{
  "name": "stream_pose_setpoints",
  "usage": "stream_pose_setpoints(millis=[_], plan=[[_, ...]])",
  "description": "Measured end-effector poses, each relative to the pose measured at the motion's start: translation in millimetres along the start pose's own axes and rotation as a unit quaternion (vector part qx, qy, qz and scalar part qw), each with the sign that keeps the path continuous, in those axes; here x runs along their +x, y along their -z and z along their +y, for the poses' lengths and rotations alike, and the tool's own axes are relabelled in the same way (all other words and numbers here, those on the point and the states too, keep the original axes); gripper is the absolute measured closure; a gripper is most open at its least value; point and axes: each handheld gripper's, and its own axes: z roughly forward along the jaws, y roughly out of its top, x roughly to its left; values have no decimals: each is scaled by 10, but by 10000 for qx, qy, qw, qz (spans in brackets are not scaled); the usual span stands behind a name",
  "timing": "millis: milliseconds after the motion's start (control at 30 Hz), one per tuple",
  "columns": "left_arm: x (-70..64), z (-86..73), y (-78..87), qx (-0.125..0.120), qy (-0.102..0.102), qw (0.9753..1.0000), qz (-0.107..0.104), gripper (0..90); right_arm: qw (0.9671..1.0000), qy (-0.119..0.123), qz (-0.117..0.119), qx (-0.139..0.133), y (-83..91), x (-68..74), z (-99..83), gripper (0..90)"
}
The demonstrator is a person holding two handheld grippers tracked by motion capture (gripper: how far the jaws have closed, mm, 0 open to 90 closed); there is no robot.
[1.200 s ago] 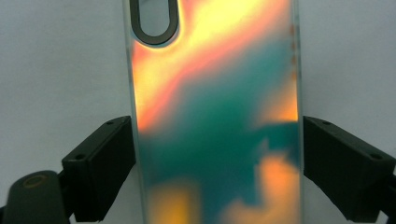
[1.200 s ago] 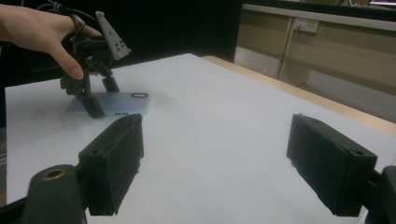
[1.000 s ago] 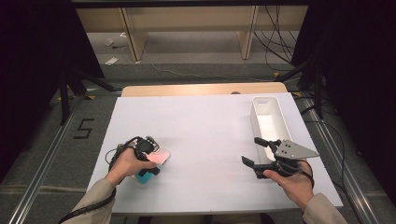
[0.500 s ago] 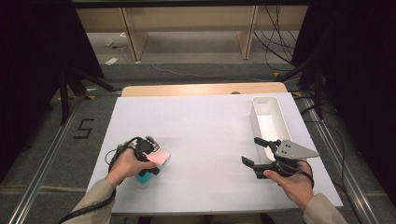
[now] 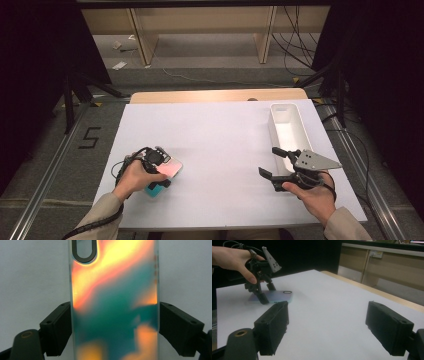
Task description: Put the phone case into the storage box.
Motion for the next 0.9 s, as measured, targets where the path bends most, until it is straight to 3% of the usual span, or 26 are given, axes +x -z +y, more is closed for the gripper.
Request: stream_pose_setpoints(millis=[433, 667, 900], plan=[[-1, -26, 36, -186, -46, 9998, -30, 170, 9999, -79, 24, -73, 2, -2, 2, 194], [3, -23, 100, -527, -14, 9986, -27, 169, 9999, -100, 12, -83, 6, -5, 2, 193], [6, -10, 160, -945, 24, 9955, 12, 169, 9999, -136, 17, -94, 9, -5, 4, 190]])
